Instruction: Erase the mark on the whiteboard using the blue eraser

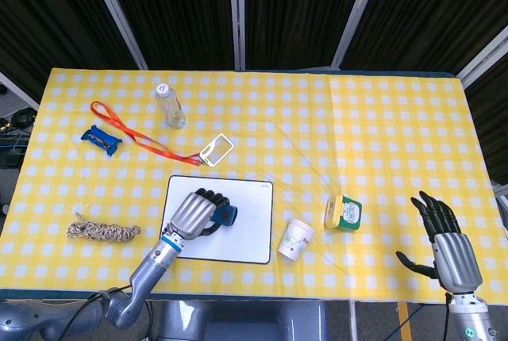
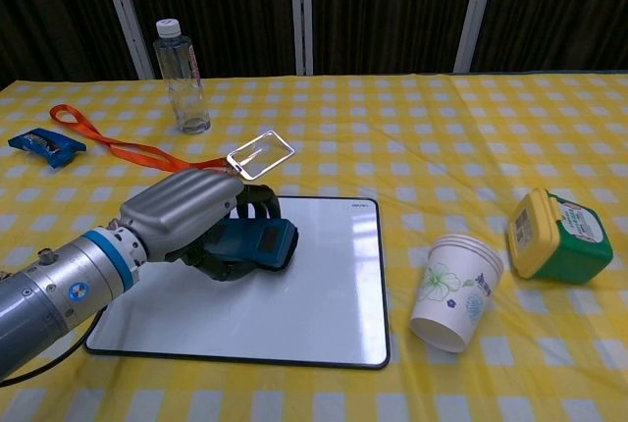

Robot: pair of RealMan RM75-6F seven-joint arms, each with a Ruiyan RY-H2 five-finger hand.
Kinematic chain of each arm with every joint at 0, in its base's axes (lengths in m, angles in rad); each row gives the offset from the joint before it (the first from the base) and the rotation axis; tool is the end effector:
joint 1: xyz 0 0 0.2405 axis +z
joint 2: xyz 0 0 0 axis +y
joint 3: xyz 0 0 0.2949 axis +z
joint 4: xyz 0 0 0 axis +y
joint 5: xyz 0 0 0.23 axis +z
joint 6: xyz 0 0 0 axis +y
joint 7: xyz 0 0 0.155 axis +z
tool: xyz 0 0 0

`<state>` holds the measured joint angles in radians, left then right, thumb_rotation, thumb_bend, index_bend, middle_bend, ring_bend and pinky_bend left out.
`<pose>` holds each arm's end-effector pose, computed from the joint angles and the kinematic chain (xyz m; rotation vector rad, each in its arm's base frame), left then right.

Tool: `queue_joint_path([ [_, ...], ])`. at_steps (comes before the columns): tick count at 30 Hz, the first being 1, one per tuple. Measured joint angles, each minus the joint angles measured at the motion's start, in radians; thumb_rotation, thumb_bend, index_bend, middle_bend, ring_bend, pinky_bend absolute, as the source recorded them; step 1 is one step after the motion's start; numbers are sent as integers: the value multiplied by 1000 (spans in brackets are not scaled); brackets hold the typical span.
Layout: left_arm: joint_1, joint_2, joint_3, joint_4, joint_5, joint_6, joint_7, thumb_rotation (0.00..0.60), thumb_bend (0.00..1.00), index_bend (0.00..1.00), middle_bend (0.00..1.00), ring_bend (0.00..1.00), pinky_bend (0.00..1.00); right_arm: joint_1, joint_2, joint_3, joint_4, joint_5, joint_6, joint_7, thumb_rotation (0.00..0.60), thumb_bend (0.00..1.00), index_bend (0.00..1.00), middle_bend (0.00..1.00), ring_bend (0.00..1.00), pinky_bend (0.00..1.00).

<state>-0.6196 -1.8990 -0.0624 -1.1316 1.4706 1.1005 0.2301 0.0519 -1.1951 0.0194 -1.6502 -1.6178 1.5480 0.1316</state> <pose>-0.1786 0.3163 -0.1428 -1.9766 -0.8120 -1.0558 -0.3257 -0.1764 0.1261 1.3617 -1.0440 1.1510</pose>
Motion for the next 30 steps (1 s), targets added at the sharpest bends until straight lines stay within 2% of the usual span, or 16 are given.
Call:
queue_joint_path([
  [15,34,51,11,104,3,26,-100,600,617,785,593,563,541,-1,-11,-8,2,-11,-2,-23,600,65,0,0,0,0],
  [22,36,53,19,94,16,31,-116,600,617,785,593,563,541,-2,-10,-8,1,-11,1,-22,600,65,0,0,0,0],
  [30,30,2,37,46,46,35,-84,600,617,785,593,563,541,-2,-7,-6,0,-10,3,-15,600,65,0,0,0,0],
])
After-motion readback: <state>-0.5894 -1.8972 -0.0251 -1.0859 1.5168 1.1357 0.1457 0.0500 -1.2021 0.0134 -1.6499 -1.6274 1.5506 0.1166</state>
